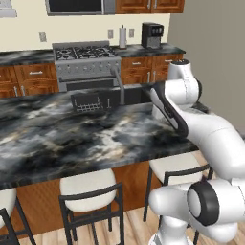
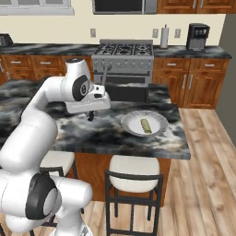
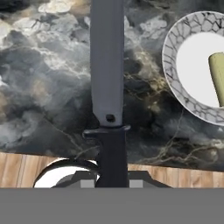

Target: Retrieve the butter from the fridge and place it on a plate on the dining table. Then retrieve the butter knife by the fridge and place it near the plate.

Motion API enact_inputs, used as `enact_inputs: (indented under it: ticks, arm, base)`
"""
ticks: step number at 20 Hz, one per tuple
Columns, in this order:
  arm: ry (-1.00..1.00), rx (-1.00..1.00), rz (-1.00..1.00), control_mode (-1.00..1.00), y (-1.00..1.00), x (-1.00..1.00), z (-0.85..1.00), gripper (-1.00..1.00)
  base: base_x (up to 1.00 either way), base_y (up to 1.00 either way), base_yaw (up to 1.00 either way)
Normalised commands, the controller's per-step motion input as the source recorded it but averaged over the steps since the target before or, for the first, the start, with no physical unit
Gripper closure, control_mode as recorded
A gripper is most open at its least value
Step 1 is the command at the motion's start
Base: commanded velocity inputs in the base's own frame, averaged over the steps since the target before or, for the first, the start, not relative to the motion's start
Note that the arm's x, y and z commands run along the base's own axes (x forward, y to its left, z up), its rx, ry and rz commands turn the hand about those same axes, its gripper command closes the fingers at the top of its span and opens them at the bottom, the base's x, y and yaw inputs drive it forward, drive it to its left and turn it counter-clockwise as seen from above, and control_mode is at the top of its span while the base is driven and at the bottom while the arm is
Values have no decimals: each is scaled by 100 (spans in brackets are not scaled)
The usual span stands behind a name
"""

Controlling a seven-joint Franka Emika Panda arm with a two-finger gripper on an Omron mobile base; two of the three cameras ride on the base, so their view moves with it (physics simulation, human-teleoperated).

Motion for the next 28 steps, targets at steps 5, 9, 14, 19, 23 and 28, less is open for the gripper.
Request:
enact_inputs:
  ticks: [5, 9, 14, 19, 23, 28]
  arm:
    - [0, 0, -1, -100, 0, 49, -43, 100]
    - [0, 0, 0, -100, -17, 38, -41, 100]
    - [0, -1, 0, -100, -23, 32, -31, 100]
    - [0, -1, 0, -100, -19, 26, -20, 100]
    - [0, 0, 0, -100, -1, 22, -19, 100]
    - [4, -4, -1, -100, 0, 18, -29, 100]
  base:
    - [0, 0, 0]
    - [0, 0, 0]
    - [0, 0, 0]
    - [0, 0, 0]
    - [0, 0, 0]
    - [0, 0, 0]
